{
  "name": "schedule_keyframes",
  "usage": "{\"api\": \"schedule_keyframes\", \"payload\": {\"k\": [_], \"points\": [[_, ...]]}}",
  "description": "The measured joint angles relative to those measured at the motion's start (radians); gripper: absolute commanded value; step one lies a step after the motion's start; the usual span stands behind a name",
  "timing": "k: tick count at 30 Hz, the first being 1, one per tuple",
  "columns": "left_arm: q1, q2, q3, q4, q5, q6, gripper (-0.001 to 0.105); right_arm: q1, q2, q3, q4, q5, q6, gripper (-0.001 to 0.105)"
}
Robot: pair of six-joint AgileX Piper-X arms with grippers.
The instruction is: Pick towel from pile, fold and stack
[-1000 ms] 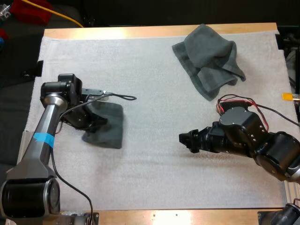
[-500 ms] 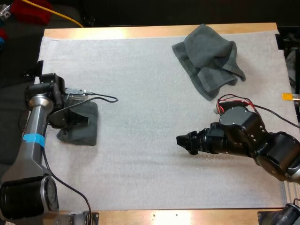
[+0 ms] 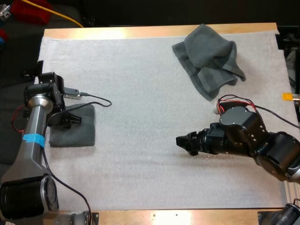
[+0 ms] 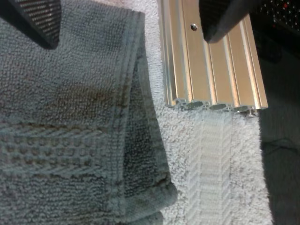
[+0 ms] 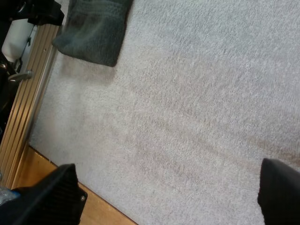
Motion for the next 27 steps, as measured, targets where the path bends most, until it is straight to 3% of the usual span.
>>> {"api": "schedule_keyframes", "payload": {"k": [2,3,7,8,15,27], "points": [[0.000,-0.009,0.000,0.002,0.023,-0.011,0.061,0.000,0.000,0.000,0.000,0.000,0.000,0.076],[0.000,-0.055,0.000,0.002,0.164,-0.022,0.061,0.000,0.000,0.000,0.000,0.000,0.000,0.076],[0.000,-0.094,0.000,0.002,0.276,-0.030,0.061,0.000,0.000,0.000,0.000,0.000,0.000,0.076],[0.000,-0.097,0.019,0.000,0.403,-0.040,0.061,0.000,0.000,0.000,-0.004,0.000,0.000,0.076],[0.000,-0.097,0.171,-0.101,0.405,-0.050,0.061,0.000,0.000,0.000,-0.039,0.000,0.000,0.076],[0.000,-0.007,0.189,-0.138,0.405,-0.056,0.061,0.000,0.000,0.000,-0.045,-0.003,0.000,0.076]]}}
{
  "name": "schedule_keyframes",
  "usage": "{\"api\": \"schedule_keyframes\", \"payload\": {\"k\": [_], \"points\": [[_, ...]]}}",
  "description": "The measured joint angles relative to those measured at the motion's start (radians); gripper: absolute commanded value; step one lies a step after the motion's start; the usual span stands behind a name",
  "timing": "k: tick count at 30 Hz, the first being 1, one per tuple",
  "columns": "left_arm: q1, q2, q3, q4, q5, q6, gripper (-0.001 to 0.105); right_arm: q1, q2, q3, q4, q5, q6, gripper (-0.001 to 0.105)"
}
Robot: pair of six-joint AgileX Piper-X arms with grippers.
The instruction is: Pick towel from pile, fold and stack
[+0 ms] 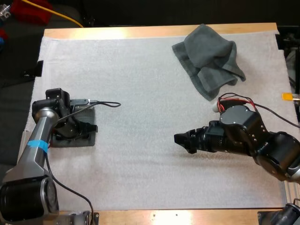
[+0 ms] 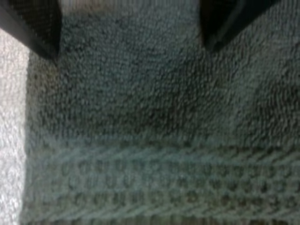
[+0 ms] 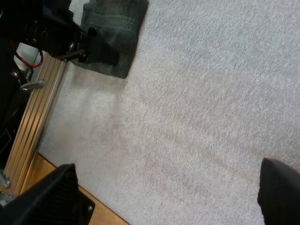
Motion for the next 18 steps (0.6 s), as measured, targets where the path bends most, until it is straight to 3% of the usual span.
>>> {"api": "schedule_keyframes", "payload": {"k": [7,18], "points": [[0.000,-0.016,-0.005,0.008,0.001,-0.003,0.061,0.000,0.000,0.000,0.000,0.000,0.000,0.076],[0.000,-0.233,-0.014,0.008,0.094,-0.029,0.061,0.000,0.000,0.000,0.000,0.000,-0.022,0.076]]}}
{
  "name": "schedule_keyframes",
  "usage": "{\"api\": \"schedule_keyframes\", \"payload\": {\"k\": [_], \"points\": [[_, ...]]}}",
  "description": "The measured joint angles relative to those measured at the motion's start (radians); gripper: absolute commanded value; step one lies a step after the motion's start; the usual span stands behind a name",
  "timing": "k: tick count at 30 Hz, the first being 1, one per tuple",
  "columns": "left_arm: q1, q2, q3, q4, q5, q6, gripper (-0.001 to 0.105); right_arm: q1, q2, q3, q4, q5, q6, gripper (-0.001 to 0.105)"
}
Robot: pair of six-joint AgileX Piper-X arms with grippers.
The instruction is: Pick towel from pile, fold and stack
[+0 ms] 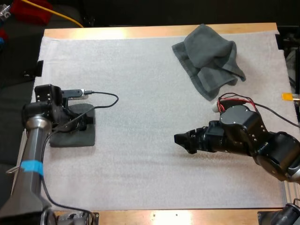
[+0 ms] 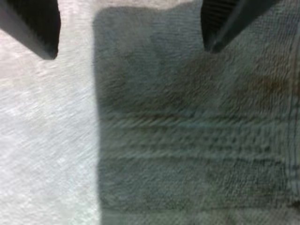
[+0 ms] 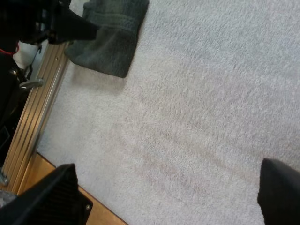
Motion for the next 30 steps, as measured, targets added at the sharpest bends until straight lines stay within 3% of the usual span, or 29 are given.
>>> {"api": "schedule_keyframes", "payload": {"k": [8,15,23,30], "points": [[0.000,-0.147,0.000,0.028,0.129,-0.042,0.061,0.000,0.000,0.000,0.000,0.008,-0.064,0.076],[0.000,-0.296,0.000,0.042,0.246,-0.046,0.061,-0.005,0.000,0.000,0.025,0.145,-0.171,0.076],[-0.008,-0.426,0.000,0.065,0.255,-0.046,0.061,-0.130,0.000,0.000,0.112,0.157,-0.249,0.076],[-0.105,-0.481,0.000,0.073,0.254,-0.047,0.061,-0.261,-0.002,0.000,0.137,0.157,-0.284,0.076]]}}
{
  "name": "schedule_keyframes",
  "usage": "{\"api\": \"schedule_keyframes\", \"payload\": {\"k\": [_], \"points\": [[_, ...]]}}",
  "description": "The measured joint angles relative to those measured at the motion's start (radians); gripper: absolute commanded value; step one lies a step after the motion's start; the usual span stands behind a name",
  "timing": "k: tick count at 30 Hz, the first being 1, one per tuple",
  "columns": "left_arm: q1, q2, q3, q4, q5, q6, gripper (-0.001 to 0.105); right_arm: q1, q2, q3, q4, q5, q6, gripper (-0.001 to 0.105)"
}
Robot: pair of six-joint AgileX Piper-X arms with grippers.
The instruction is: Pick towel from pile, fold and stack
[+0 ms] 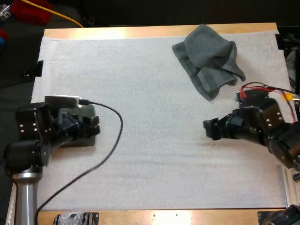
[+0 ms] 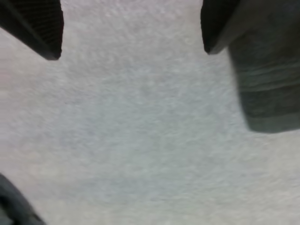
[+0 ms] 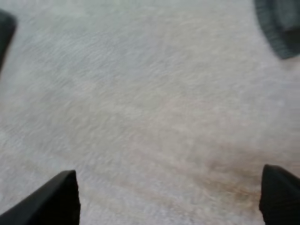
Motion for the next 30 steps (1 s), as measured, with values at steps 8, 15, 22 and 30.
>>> {"api": "schedule_keyframes", "payload": {"k": [8,15,22,30], "points": [[-0.049,-0.035,0.000,0.027,0.002,0.000,0.061,-0.222,-0.081,0.000,0.047,0.003,-0.127,0.076],[-0.049,-0.056,0.000,0.031,0.002,0.002,0.061,-0.350,-0.155,0.000,0.121,0.021,-0.256,0.076],[-0.049,-0.141,0.000,0.036,-0.034,0.016,0.061,-0.385,-0.256,0.000,0.141,0.107,-0.314,0.076],[-0.049,-0.303,0.000,0.058,-0.072,0.031,0.061,-0.385,-0.419,0.000,0.169,0.126,-0.337,0.076]]}}
